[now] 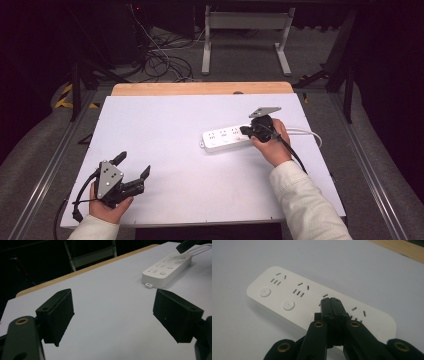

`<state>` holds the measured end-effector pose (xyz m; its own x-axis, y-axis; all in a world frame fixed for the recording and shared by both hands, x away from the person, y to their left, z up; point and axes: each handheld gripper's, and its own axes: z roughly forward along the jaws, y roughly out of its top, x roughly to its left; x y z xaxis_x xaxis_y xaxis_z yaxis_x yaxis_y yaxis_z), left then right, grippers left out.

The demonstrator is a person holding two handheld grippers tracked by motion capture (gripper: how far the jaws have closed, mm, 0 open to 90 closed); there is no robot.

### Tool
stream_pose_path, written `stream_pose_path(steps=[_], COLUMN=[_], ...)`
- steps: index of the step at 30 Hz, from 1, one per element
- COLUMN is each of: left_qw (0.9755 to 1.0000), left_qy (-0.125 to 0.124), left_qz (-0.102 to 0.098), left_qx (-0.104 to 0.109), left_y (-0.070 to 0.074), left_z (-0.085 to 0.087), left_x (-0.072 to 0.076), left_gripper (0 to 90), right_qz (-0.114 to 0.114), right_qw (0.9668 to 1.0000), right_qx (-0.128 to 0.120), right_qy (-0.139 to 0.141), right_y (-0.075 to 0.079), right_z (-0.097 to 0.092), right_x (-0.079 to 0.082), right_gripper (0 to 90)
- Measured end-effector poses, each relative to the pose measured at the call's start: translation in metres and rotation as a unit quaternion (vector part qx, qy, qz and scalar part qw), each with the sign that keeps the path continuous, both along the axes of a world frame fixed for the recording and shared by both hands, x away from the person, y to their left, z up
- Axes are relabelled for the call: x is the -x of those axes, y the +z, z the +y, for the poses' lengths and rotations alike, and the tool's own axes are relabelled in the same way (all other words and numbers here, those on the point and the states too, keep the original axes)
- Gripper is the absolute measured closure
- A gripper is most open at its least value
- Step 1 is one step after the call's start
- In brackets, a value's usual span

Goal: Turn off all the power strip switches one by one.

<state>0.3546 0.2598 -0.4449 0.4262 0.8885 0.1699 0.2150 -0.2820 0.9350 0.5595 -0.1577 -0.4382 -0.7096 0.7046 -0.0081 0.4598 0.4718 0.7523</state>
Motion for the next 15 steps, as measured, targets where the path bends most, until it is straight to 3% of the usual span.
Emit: stream_pose_path(steps=[15], left_qw=[1.0000], left_qy=[0.001], left_qz=[-0.001], left_qx=[-0.001], left_y=[0.0000], left_z=[0.0001], left_x=[0.0000], left_gripper=[17.3], right_qz=[0.017], right_qw=[0.9997], right_qx=[0.014], right_qy=[0.012], right_y=[-0.0109], right_z=[0.0101], right_x=[-0.0023], right_gripper=[90.0])
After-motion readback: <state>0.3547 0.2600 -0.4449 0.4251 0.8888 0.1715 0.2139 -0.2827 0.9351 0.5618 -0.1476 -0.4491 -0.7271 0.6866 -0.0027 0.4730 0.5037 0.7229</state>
